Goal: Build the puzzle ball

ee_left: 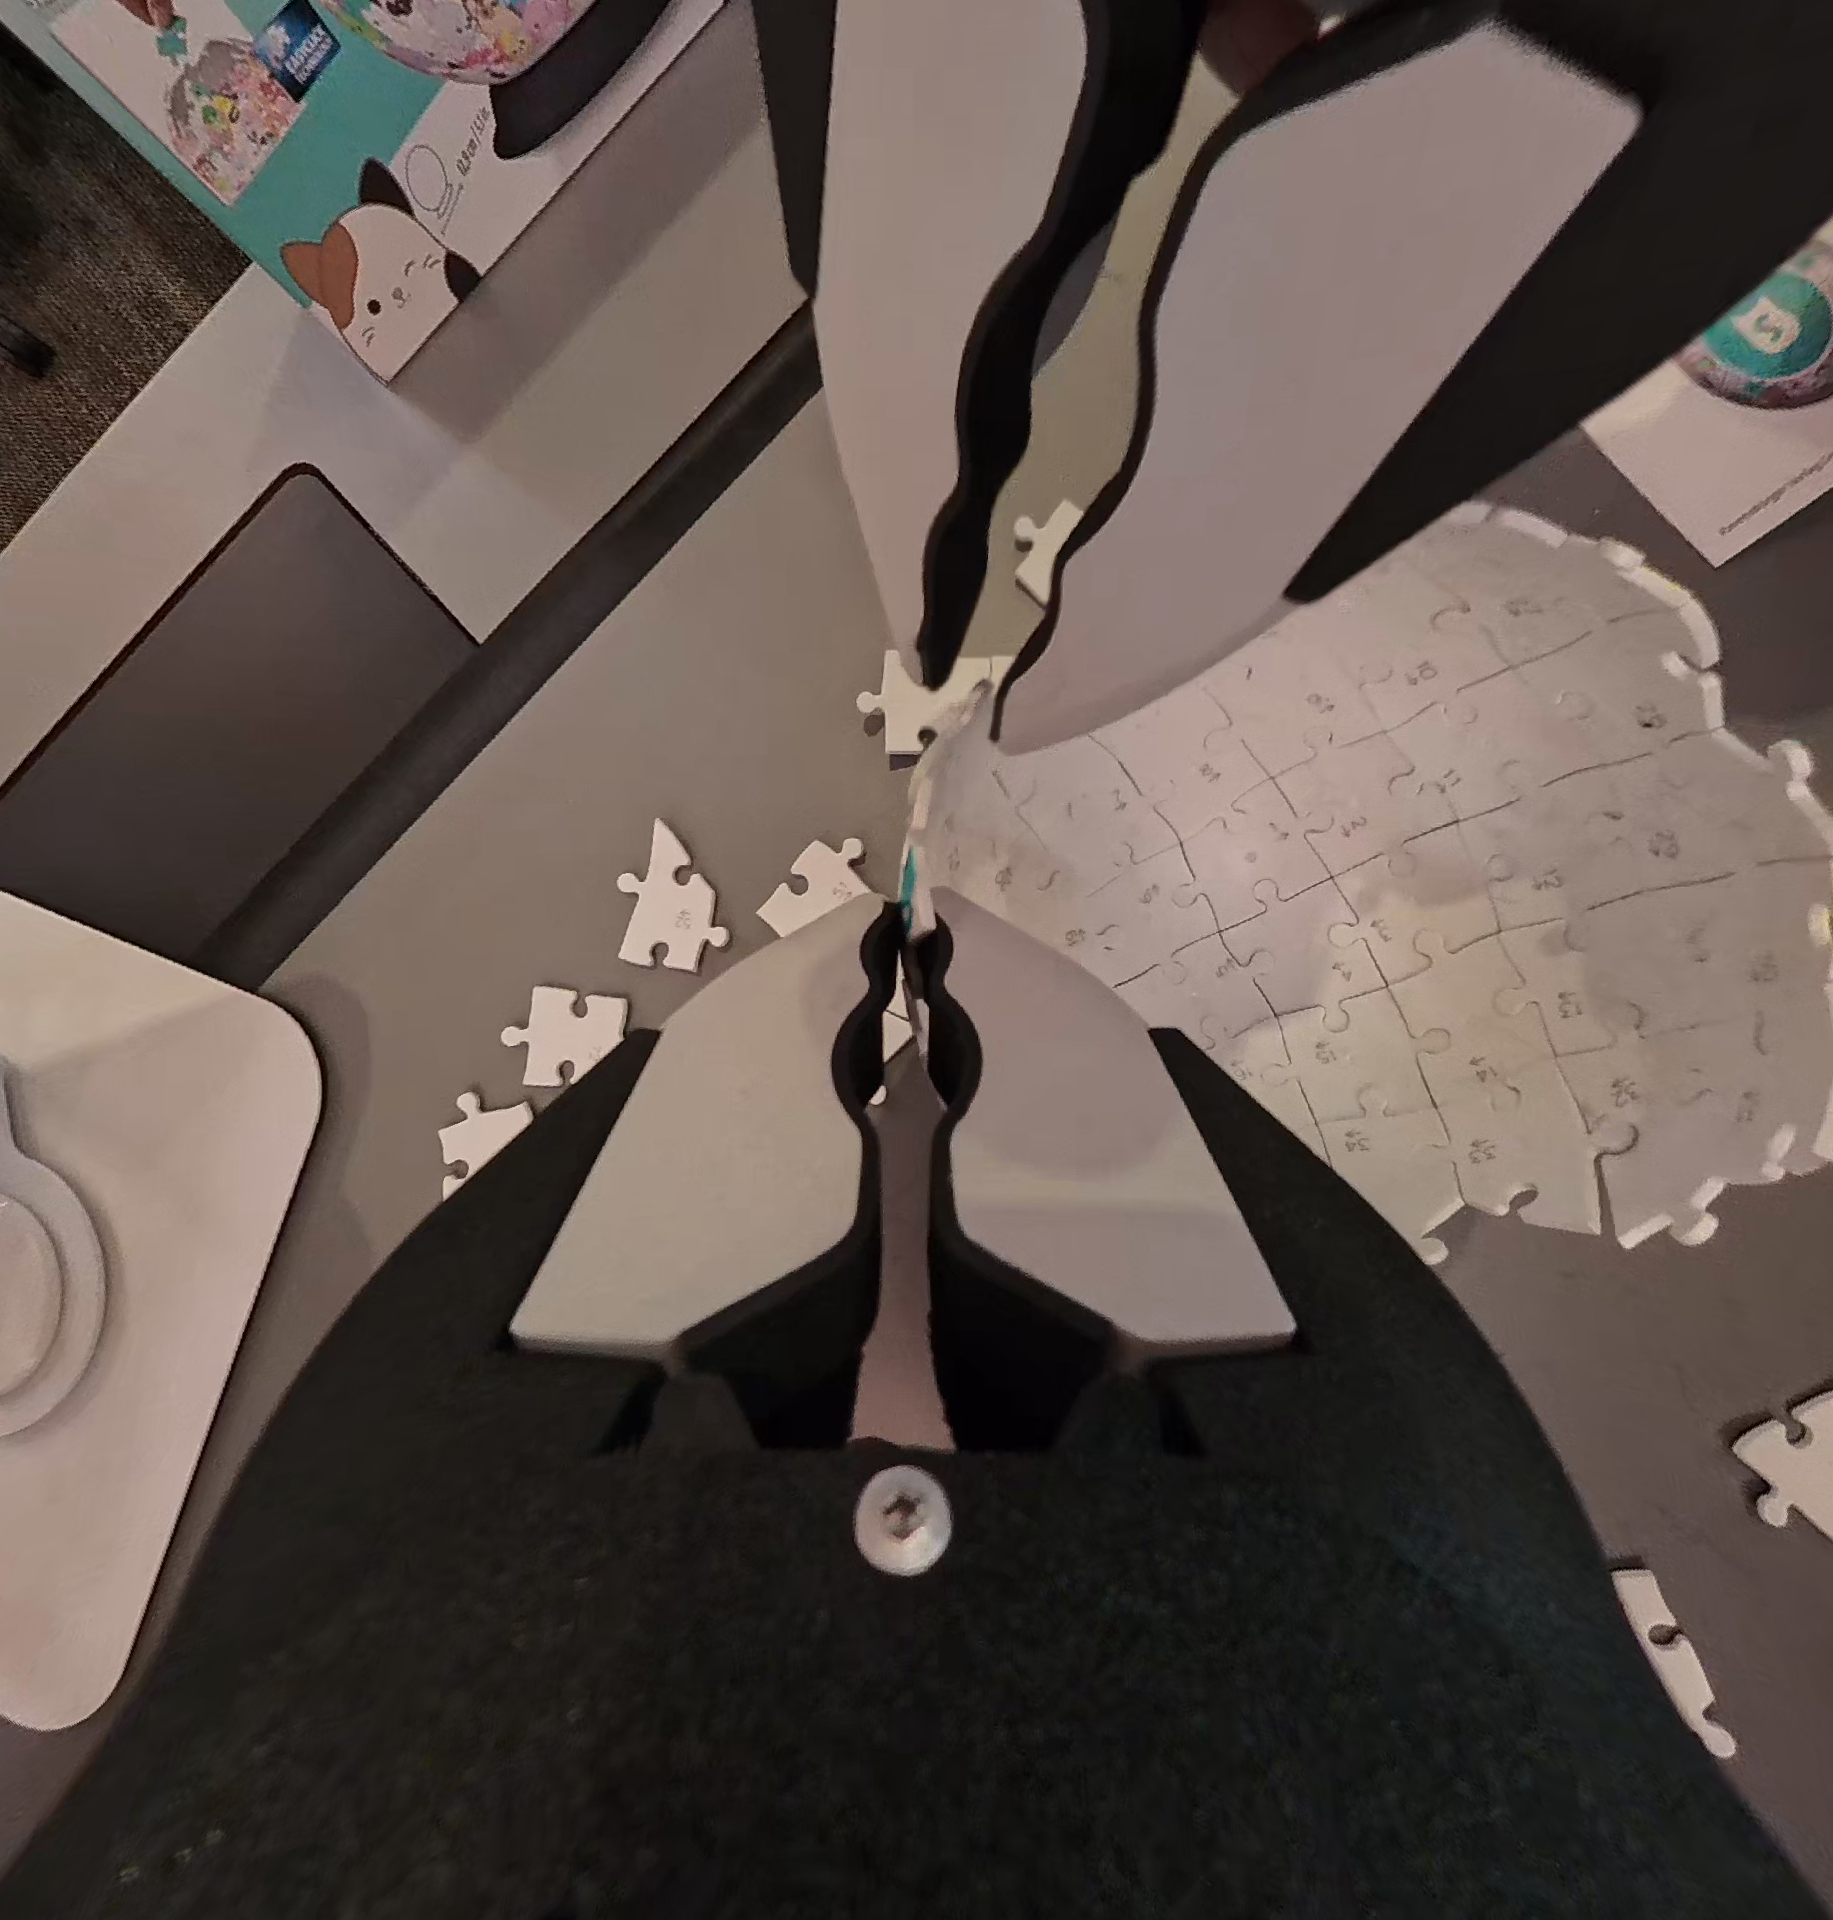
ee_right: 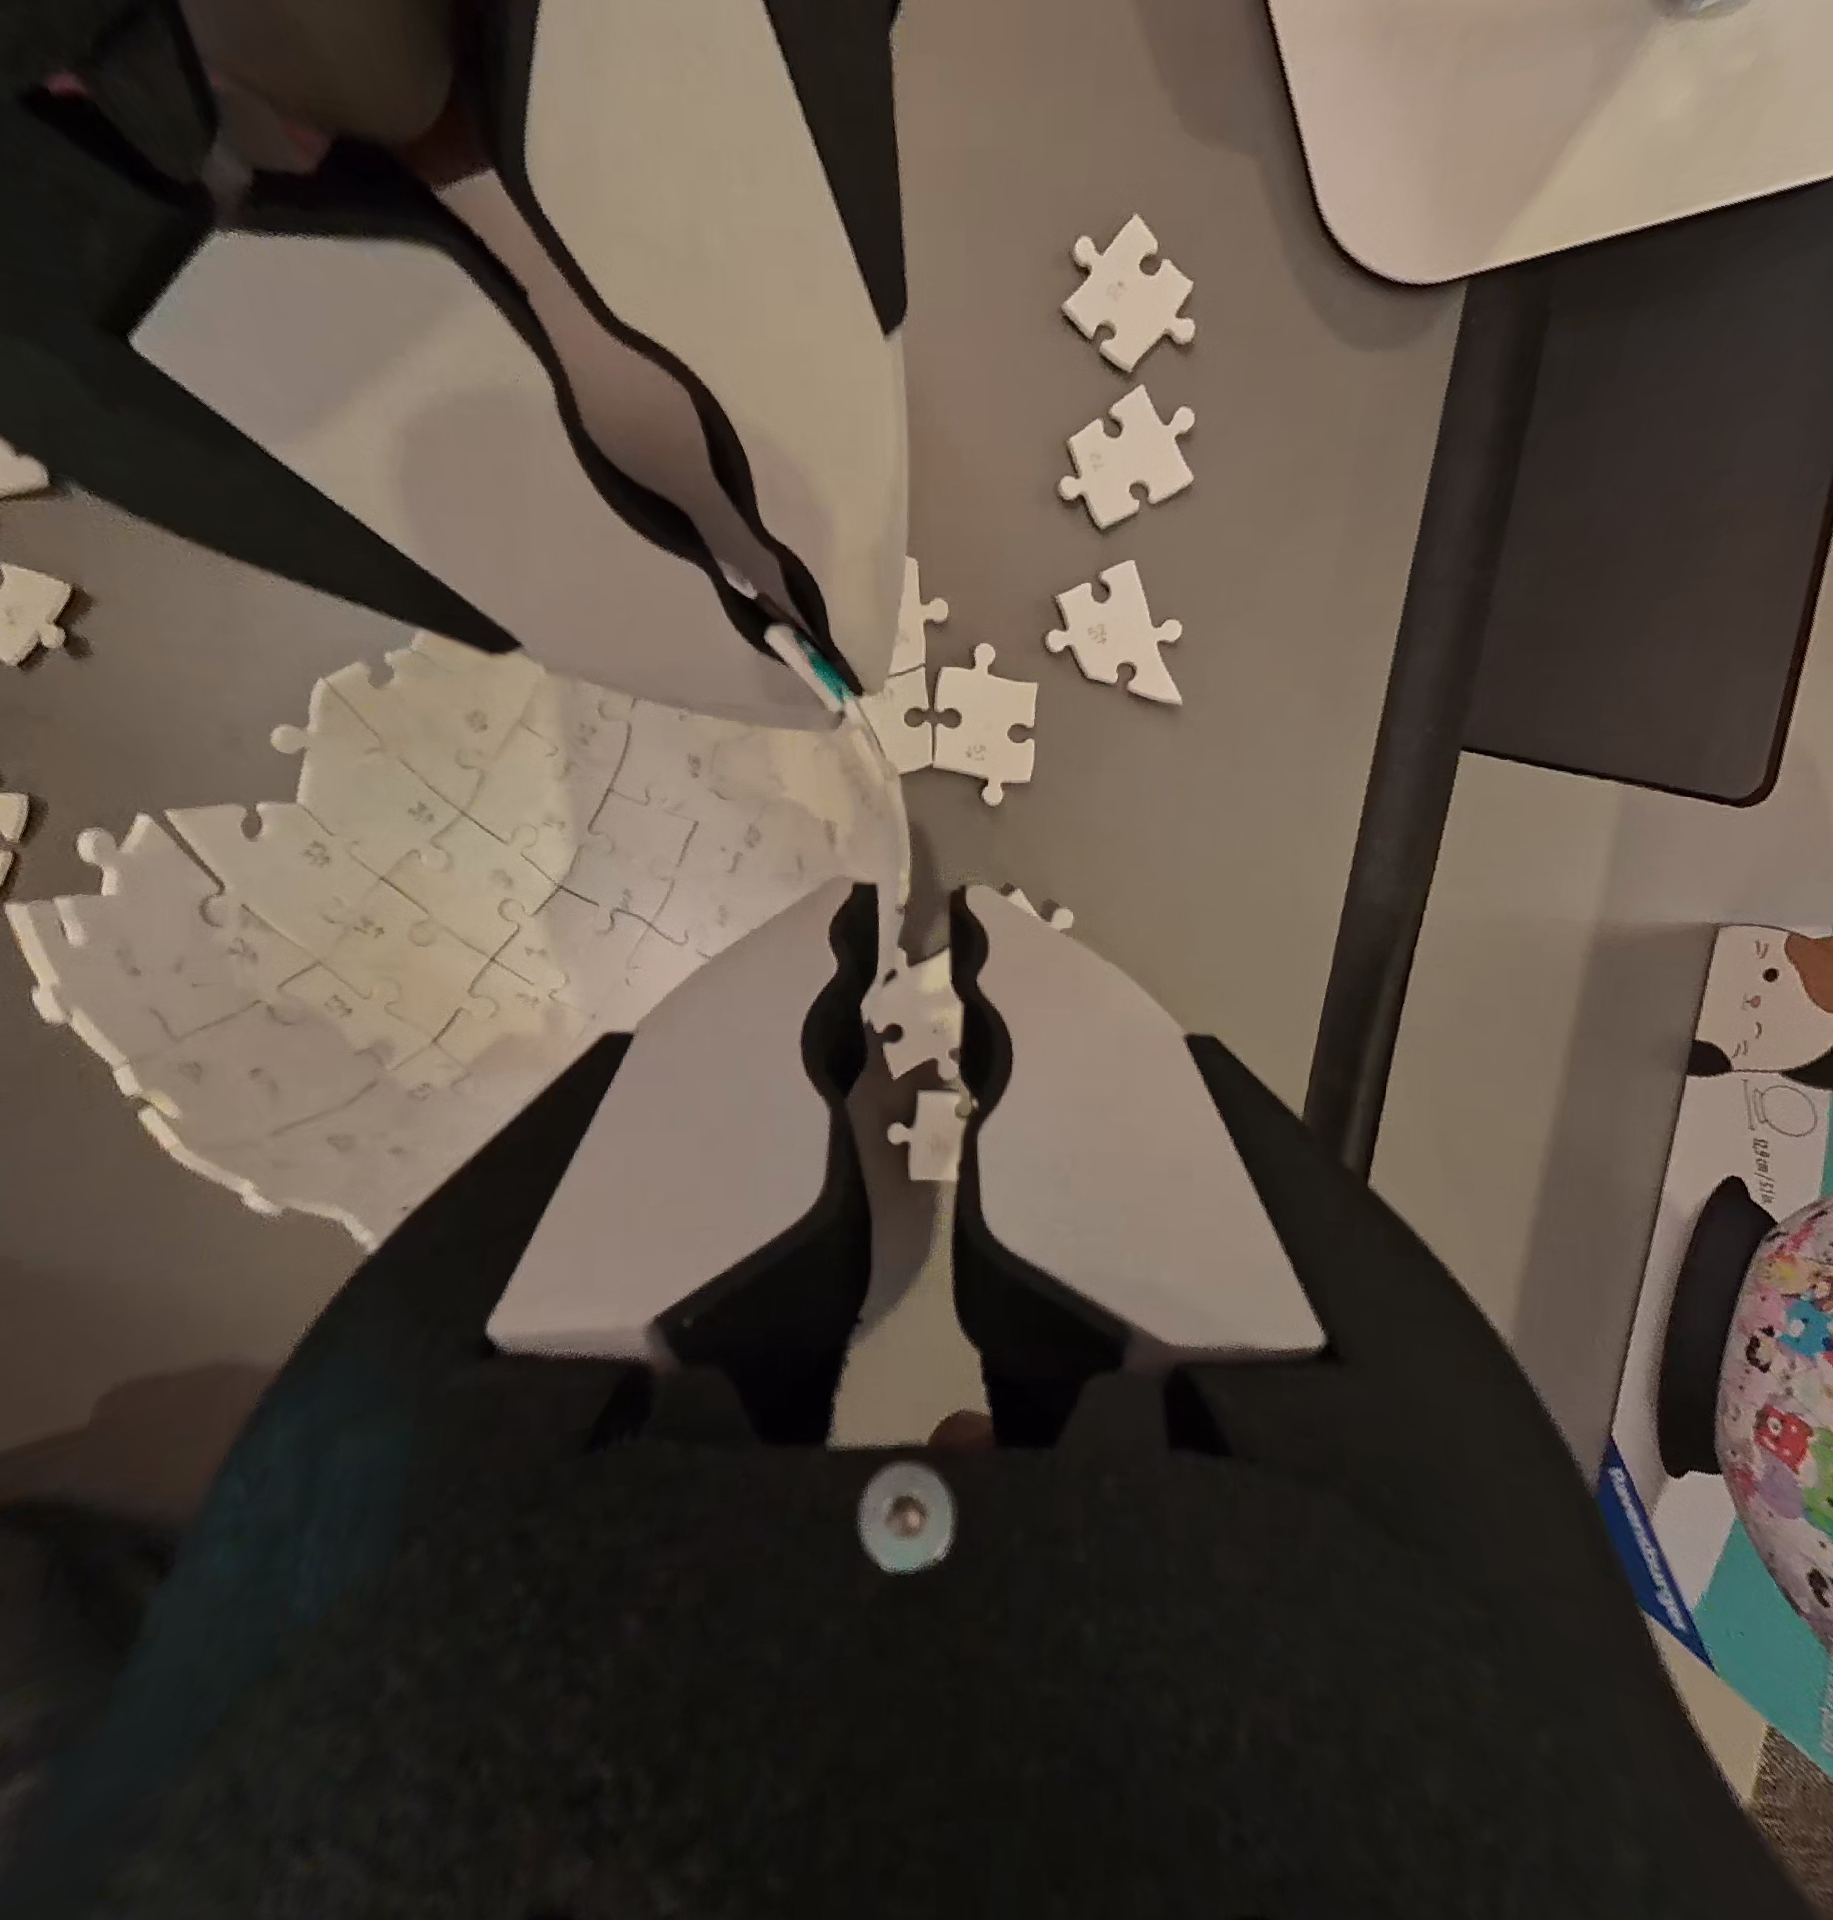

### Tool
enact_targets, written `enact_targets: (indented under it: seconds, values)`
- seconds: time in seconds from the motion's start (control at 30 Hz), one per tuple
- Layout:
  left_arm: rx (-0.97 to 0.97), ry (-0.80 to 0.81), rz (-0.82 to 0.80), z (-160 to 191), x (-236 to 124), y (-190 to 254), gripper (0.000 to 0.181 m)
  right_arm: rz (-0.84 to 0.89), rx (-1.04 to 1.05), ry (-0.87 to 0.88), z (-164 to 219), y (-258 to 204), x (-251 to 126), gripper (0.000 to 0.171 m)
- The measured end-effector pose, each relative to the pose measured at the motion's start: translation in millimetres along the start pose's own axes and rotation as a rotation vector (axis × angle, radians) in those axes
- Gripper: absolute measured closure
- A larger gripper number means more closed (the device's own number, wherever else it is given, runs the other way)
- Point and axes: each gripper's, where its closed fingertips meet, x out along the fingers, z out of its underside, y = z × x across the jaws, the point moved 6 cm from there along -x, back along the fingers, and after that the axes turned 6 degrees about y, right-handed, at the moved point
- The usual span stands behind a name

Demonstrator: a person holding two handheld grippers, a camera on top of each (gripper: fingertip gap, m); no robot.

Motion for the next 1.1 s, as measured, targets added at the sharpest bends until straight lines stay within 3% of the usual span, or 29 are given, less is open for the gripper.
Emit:
enact_targets:
  seconds: [0.4, 0.67, 1.1]
  values:
    - [-0.014, 0.005, 0.005, -0.8, -0.4, 0.4, 0.18, -0.167, 0.038, -0.153, 2.0, 5.9, 10.2, 0.156]
    - [-0.021, 0.002, 0.002, 0.1, -0.1, 0.0, 0.179, -0.171, 0.054, -0.194, 3.4, 4.6, 17.0, 0.167]
    - [-0.024, 0.004, -0.01, 0.4, 0.0, -0.5, 0.18, -0.099, -0.01, -0.214, 1.6, 3.6, 16.8, 0.163]
